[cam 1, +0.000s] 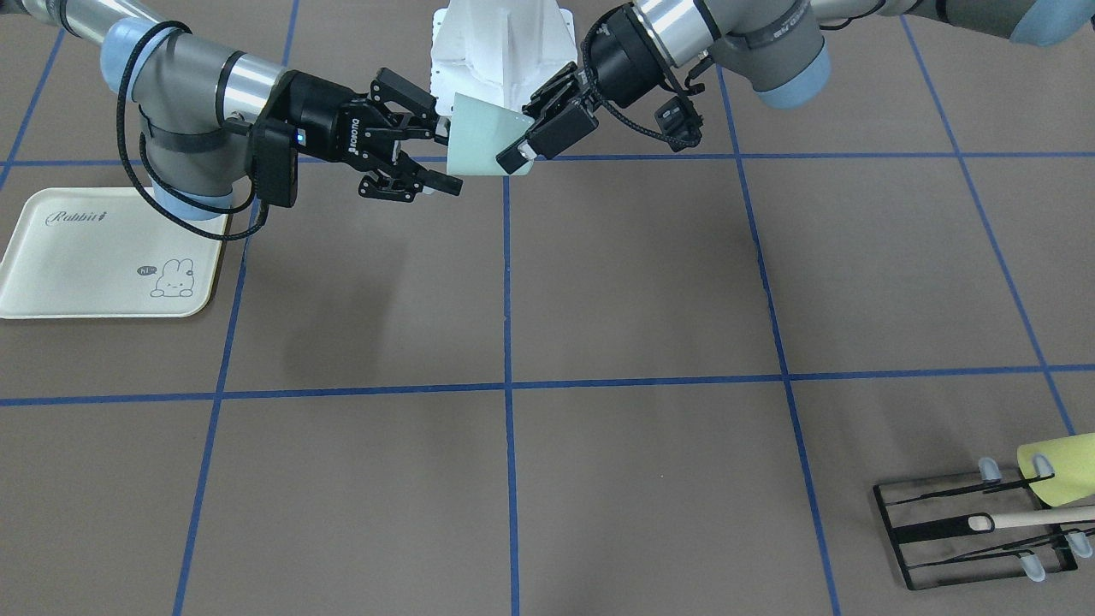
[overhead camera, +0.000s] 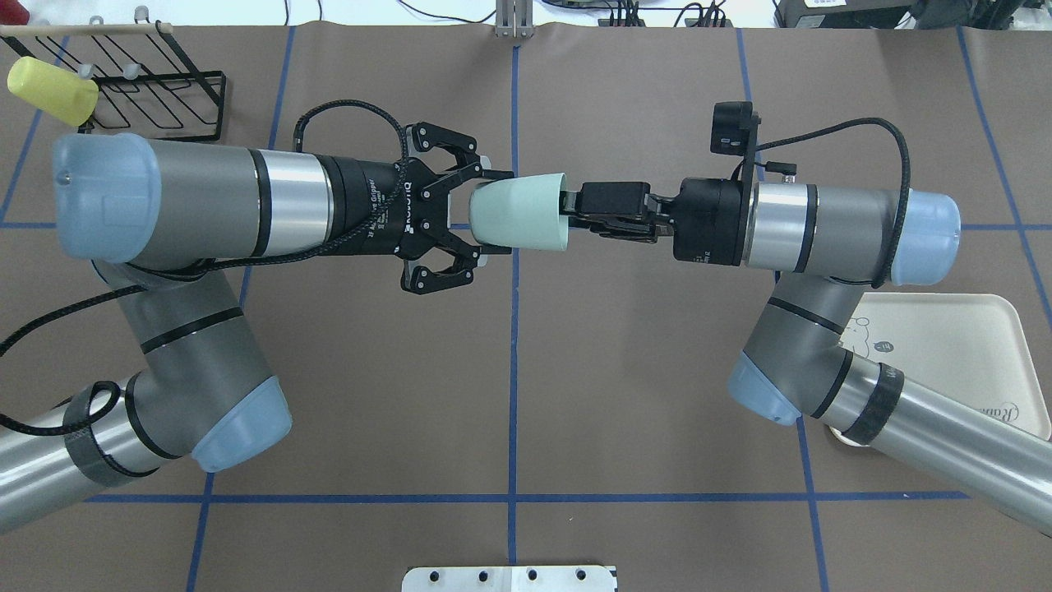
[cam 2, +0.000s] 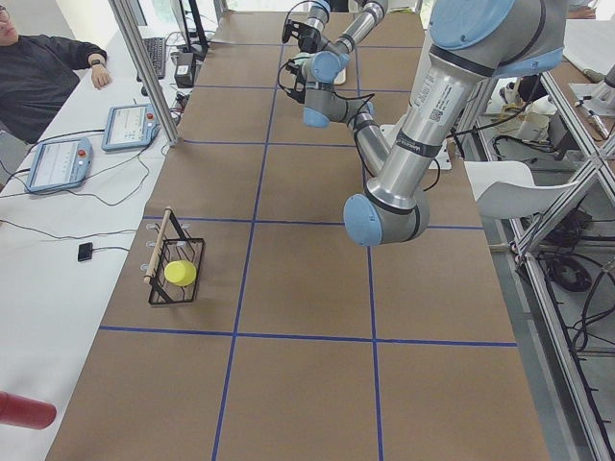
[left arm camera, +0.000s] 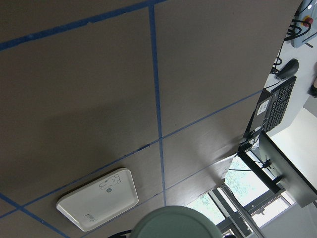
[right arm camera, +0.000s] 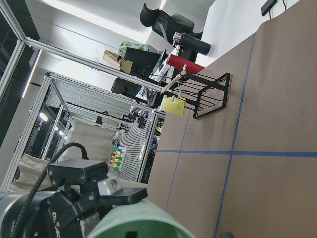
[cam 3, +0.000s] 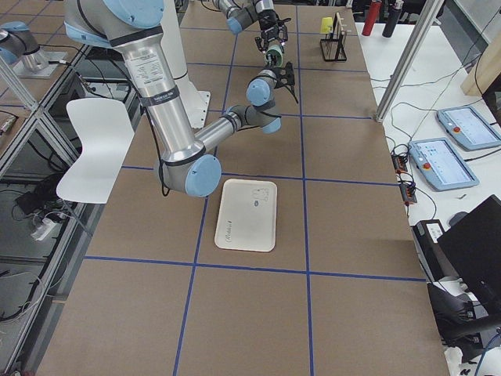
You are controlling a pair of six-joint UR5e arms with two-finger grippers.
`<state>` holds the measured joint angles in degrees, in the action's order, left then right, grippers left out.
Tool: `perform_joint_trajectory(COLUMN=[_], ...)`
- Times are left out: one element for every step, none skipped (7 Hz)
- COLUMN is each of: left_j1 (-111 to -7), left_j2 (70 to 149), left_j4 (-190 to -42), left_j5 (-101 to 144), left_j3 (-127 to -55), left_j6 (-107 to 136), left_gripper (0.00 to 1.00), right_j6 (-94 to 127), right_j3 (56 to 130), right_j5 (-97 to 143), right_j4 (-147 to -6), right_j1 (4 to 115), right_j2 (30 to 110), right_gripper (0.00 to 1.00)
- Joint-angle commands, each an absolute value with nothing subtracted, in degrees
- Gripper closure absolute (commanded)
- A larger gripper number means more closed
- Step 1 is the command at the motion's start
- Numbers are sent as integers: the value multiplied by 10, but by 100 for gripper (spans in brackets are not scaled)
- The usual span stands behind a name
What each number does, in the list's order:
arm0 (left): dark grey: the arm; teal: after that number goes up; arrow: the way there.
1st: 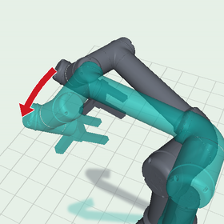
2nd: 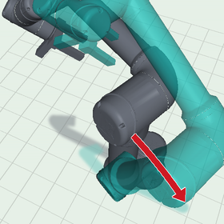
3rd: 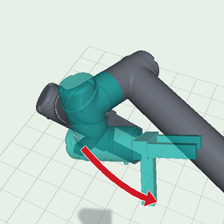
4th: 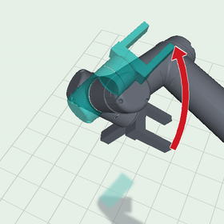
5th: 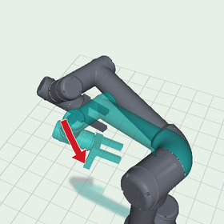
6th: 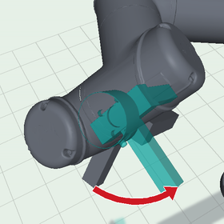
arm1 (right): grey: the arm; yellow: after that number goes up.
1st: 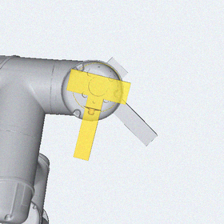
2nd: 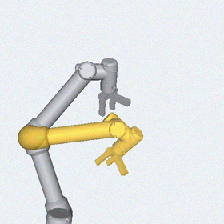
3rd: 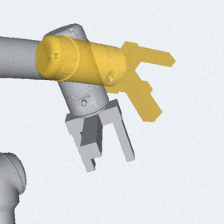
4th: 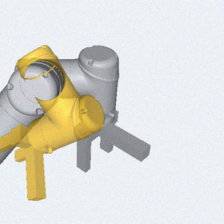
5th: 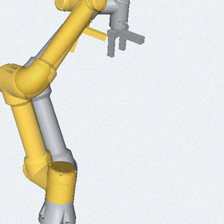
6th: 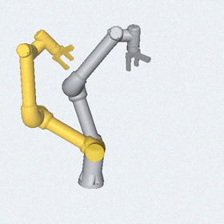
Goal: Left arm grabs green cup and hands to right arm on tray
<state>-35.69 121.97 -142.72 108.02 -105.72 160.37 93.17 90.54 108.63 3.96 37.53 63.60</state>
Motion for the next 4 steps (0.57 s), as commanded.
perform_joint_trajectory(left_j1=[-357,-357,-357,-357], left_j2=[1221,1221,1221,1221], left_j4=[-1427,-1427,-1427,-1427], left_j5=[1080,1080,1080,1080], left_j3=[-1057,-1056,-1056,-1053], left_j6=[1604,1604,1604,1603], left_gripper=[87,87,87,87], right_j6=[932,932,932,932], right_j3=[904,903,903,902], right_j5=[1086,1086,1086,1086], right_j4=[40,40,40,40], right_j1=[375,375,375,375], right_j2=[635,636,636,636], right_gripper=[52,55,56,56])
